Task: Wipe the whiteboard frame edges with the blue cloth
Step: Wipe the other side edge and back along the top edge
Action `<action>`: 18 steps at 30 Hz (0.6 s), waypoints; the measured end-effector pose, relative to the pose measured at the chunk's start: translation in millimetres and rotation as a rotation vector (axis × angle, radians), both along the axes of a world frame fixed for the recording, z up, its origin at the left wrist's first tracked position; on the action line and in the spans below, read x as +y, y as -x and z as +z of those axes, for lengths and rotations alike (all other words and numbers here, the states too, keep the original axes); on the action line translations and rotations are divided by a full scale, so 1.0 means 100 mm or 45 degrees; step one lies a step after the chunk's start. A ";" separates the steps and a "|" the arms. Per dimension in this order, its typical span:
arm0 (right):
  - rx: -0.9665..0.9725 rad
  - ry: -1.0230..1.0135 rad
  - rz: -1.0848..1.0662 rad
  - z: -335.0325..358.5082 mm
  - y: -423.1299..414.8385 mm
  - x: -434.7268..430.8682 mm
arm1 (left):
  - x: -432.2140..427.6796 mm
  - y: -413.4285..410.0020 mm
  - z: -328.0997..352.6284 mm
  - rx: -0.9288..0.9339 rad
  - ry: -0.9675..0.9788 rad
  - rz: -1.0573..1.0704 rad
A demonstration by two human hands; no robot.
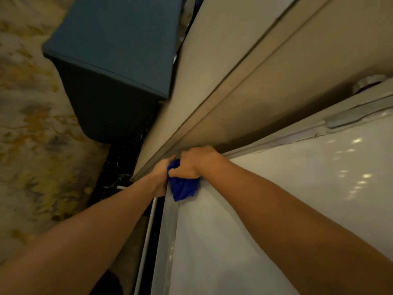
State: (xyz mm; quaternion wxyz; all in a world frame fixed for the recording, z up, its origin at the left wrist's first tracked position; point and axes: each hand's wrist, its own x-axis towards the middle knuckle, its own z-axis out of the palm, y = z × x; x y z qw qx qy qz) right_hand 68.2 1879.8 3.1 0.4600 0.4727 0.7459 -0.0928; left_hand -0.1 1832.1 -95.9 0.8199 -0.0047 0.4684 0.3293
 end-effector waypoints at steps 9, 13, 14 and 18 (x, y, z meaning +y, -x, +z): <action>-0.136 0.111 -0.188 0.33 0.07 0.16 | 0.21 -0.06 0.00 0.064 -0.127 -0.347; -0.221 0.056 -0.205 0.90 0.04 0.13 | 0.21 -0.01 -0.13 0.457 -0.282 -0.691; -0.202 0.021 -0.219 1.02 0.01 0.10 | 0.25 -0.02 -0.16 0.558 -0.334 -0.771; -0.190 -0.240 -0.172 1.60 -0.08 -0.14 | 0.45 -0.20 0.17 0.762 -0.658 -1.095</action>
